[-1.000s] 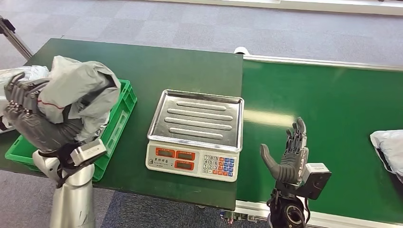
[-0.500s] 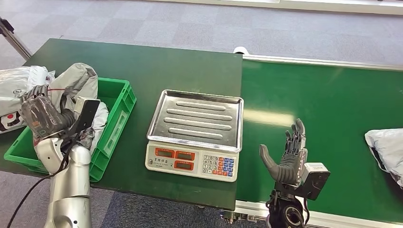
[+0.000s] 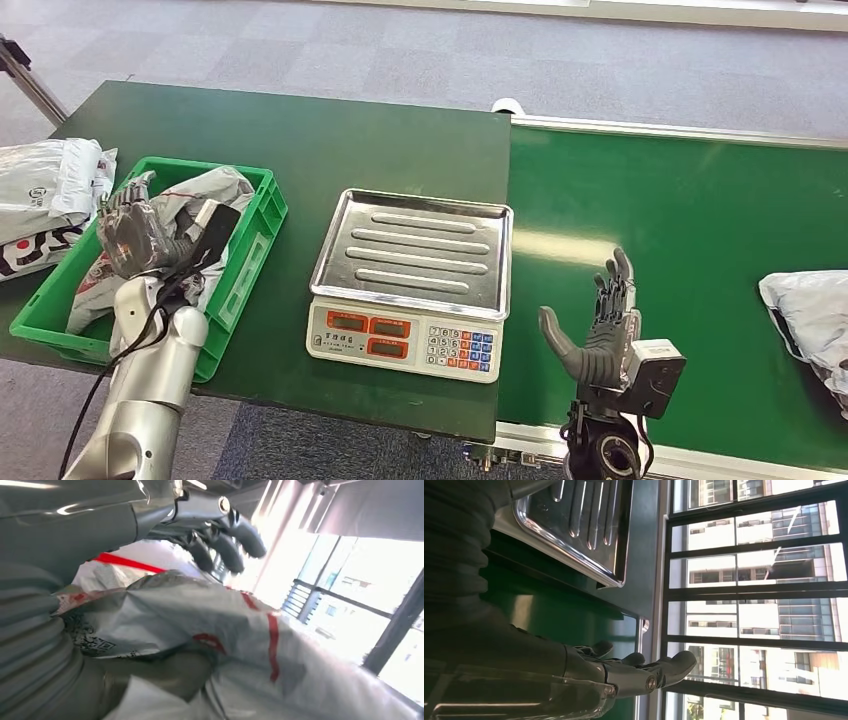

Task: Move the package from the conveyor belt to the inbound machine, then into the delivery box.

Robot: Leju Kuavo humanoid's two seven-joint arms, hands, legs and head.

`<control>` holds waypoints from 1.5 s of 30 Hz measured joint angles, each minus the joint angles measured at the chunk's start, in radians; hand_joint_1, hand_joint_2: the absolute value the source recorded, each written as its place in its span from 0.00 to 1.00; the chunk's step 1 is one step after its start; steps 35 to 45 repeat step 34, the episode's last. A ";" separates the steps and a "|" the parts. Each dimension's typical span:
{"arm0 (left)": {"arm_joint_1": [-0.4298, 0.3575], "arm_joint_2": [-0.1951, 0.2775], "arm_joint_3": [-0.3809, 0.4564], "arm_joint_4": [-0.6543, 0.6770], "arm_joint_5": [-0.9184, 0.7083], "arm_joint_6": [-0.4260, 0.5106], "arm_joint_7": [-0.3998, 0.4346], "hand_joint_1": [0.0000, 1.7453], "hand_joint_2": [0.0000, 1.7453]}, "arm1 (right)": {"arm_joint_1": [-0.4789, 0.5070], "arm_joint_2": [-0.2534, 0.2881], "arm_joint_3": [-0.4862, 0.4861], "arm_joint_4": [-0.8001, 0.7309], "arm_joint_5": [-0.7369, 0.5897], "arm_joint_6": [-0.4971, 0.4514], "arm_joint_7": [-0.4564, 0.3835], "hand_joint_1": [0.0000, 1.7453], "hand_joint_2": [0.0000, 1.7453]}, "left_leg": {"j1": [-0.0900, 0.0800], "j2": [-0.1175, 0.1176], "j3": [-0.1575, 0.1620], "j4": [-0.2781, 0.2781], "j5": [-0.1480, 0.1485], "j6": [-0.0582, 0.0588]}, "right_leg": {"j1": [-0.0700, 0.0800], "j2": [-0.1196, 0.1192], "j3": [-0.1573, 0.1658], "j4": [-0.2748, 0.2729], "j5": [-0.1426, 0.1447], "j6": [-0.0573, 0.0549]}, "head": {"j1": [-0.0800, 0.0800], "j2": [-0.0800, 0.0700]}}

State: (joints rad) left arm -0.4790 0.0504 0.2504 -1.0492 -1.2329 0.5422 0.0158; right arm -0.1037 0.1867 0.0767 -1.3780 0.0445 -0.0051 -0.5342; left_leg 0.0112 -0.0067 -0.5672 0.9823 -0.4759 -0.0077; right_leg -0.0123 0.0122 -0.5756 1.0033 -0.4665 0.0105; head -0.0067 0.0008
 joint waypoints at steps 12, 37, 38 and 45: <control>0.062 -0.068 -0.065 -0.144 0.515 0.110 -0.580 0.00 1.00 | 0.004 0.000 0.006 -0.001 -0.007 0.004 -0.002 0.00 1.00 | 0.000 -0.001 0.000 0.000 0.000 0.000 | 0.000 0.000 0.001 0.000 0.000 0.000 | 0.000 0.000; 0.282 -0.210 -0.180 -0.569 0.892 0.110 -0.716 0.00 1.00 | -0.010 -0.002 0.011 0.010 -0.009 0.008 -0.014 0.00 1.00 | 0.000 -0.001 0.000 0.000 -0.001 0.000 | 0.000 0.000 0.001 0.000 0.000 0.000 | 0.000 0.000; 0.282 -0.210 -0.180 -0.569 0.892 0.110 -0.716 0.00 1.00 | -0.010 -0.002 0.011 0.010 -0.009 0.008 -0.014 0.00 1.00 | 0.000 -0.001 0.000 0.000 -0.001 0.000 | 0.000 0.000 0.001 0.000 0.000 0.000 | 0.000 0.000; 0.282 -0.210 -0.180 -0.569 0.892 0.110 -0.716 0.00 1.00 | -0.010 -0.002 0.011 0.010 -0.009 0.008 -0.014 0.00 1.00 | 0.000 -0.001 0.000 0.000 -0.001 0.000 | 0.000 0.000 0.001 0.000 0.000 0.000 | 0.000 0.000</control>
